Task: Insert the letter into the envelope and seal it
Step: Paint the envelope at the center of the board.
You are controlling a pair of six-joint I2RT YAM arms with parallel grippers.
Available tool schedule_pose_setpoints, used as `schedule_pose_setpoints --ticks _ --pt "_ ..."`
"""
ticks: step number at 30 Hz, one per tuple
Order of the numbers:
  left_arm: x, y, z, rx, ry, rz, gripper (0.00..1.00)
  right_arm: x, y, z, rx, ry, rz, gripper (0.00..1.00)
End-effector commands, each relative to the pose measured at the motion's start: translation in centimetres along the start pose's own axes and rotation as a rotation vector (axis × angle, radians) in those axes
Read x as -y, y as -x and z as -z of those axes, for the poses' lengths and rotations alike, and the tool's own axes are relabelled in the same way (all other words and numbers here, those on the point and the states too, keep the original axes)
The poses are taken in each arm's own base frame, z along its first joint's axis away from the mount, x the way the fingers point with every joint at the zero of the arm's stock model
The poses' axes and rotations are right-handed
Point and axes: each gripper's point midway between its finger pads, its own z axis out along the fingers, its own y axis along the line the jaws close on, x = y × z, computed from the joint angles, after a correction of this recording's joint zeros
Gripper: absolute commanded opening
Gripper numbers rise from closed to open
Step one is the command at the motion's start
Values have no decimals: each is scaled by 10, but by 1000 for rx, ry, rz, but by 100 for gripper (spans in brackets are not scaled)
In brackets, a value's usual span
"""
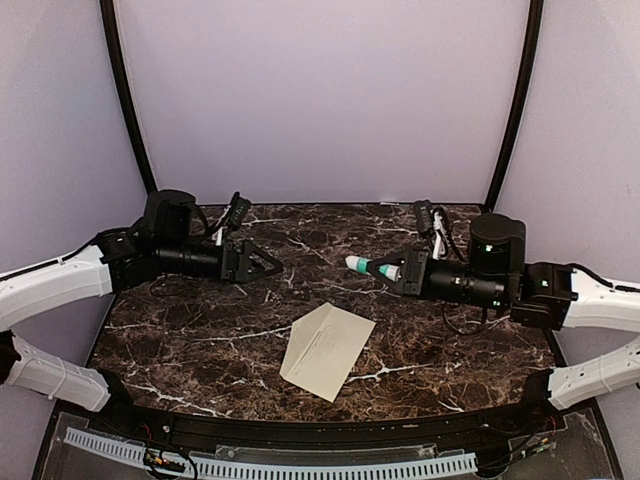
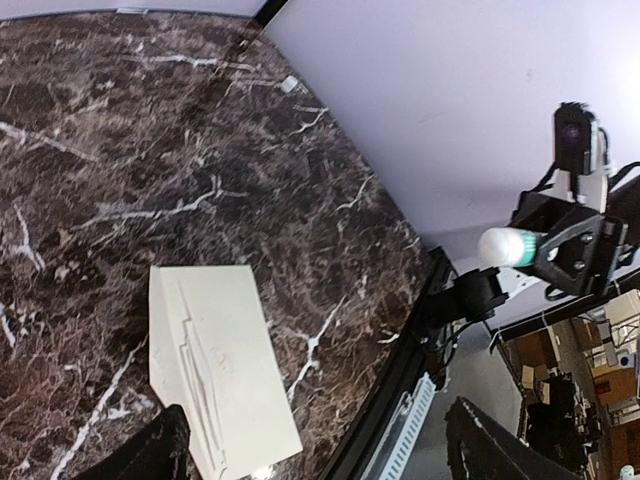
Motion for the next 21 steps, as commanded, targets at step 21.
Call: schedule_pose_setpoints --ticks 21 --pt "-115 -83 -99 -355 139 105 63 49 -31 -7 1 -162 -18 3"
